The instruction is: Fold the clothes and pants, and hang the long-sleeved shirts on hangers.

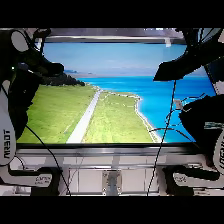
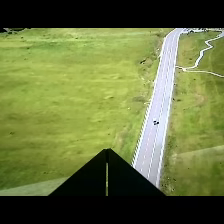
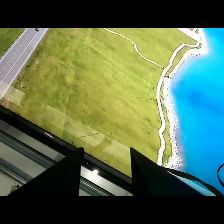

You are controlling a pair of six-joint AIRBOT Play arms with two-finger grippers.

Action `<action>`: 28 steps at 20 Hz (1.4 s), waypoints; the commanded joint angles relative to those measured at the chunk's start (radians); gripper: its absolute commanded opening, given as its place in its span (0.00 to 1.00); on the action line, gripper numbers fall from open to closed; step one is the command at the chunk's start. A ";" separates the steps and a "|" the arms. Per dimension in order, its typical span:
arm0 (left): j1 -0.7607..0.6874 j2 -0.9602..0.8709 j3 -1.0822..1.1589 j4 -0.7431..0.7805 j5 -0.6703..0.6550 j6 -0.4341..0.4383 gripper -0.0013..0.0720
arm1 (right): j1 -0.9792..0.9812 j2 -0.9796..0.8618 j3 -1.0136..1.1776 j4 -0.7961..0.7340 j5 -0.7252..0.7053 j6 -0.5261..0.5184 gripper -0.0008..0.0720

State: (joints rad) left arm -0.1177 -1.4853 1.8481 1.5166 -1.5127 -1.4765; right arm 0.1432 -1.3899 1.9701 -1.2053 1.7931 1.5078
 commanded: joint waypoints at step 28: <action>0.344 -0.396 0.000 0.578 0.183 -0.078 0.99 | 0.001 -0.044 -0.001 -0.003 -0.301 -0.010 0.48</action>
State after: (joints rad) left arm 0.1547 -1.7813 1.8481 2.0388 -1.3426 -1.5406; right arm 0.1432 -1.4143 1.9694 -1.2068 1.5127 1.4975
